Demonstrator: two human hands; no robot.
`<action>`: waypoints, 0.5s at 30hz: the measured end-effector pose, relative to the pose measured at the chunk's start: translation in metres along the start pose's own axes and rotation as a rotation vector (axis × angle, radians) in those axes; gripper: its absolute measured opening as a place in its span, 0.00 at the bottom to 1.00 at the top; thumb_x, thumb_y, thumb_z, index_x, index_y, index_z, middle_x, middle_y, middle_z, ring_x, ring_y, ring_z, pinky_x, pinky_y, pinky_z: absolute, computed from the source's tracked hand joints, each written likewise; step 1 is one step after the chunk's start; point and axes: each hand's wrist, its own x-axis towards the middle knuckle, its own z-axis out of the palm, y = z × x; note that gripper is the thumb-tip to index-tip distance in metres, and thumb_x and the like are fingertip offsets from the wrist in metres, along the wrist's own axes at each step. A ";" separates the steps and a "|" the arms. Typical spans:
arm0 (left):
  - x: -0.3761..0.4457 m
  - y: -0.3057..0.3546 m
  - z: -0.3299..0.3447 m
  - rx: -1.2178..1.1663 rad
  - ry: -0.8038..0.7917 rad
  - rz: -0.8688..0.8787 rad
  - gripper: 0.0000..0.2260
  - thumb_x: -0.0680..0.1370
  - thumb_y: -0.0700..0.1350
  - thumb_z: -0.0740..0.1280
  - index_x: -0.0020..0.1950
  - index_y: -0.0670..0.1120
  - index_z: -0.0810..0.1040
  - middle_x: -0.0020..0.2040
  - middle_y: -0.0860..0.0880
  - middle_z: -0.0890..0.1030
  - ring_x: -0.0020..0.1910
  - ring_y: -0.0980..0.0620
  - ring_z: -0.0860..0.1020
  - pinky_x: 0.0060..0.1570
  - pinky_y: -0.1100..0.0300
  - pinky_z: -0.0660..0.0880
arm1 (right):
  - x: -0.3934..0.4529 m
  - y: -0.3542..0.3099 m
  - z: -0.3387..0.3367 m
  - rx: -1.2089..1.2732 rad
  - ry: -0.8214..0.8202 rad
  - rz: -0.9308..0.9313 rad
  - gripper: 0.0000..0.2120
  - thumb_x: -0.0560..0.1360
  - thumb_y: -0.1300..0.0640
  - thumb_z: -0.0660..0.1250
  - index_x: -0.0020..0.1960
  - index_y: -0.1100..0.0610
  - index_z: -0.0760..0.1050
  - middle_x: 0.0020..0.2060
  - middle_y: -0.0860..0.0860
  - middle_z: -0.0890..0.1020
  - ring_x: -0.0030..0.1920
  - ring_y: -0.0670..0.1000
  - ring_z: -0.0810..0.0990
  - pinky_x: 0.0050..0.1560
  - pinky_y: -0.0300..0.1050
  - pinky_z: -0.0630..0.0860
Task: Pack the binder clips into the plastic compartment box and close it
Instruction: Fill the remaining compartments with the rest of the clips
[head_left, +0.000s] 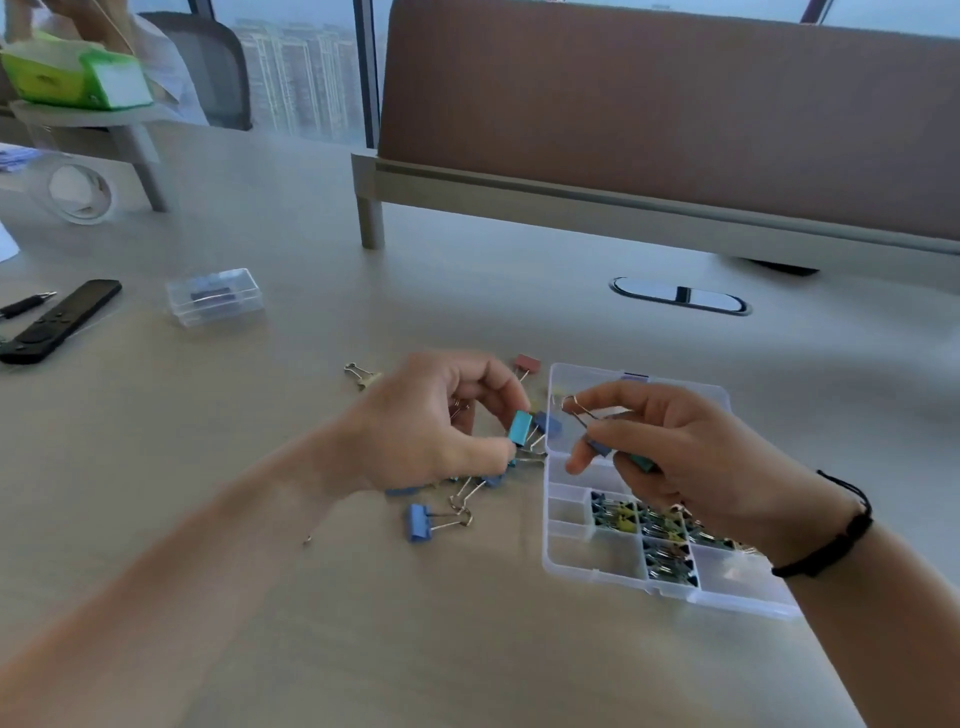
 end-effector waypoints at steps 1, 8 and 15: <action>0.004 0.005 0.010 -0.017 -0.012 0.011 0.13 0.69 0.38 0.75 0.51 0.50 0.82 0.40 0.58 0.82 0.28 0.58 0.66 0.30 0.66 0.67 | -0.006 0.002 -0.007 -0.015 0.024 -0.002 0.08 0.79 0.63 0.62 0.58 0.60 0.74 0.43 0.59 0.85 0.24 0.51 0.59 0.22 0.38 0.59; 0.039 0.033 0.060 -0.032 0.024 0.005 0.05 0.78 0.44 0.70 0.52 0.49 0.85 0.42 0.49 0.85 0.33 0.59 0.74 0.35 0.69 0.71 | -0.035 0.019 -0.053 -0.119 0.238 -0.032 0.06 0.78 0.61 0.65 0.47 0.65 0.76 0.42 0.57 0.86 0.23 0.50 0.59 0.22 0.38 0.58; 0.047 0.008 0.071 0.180 0.059 -0.053 0.04 0.76 0.47 0.73 0.45 0.47 0.84 0.37 0.54 0.84 0.37 0.60 0.81 0.40 0.65 0.77 | -0.044 0.041 -0.062 -0.324 0.482 -0.079 0.04 0.72 0.53 0.74 0.39 0.51 0.83 0.27 0.41 0.79 0.23 0.50 0.64 0.24 0.38 0.64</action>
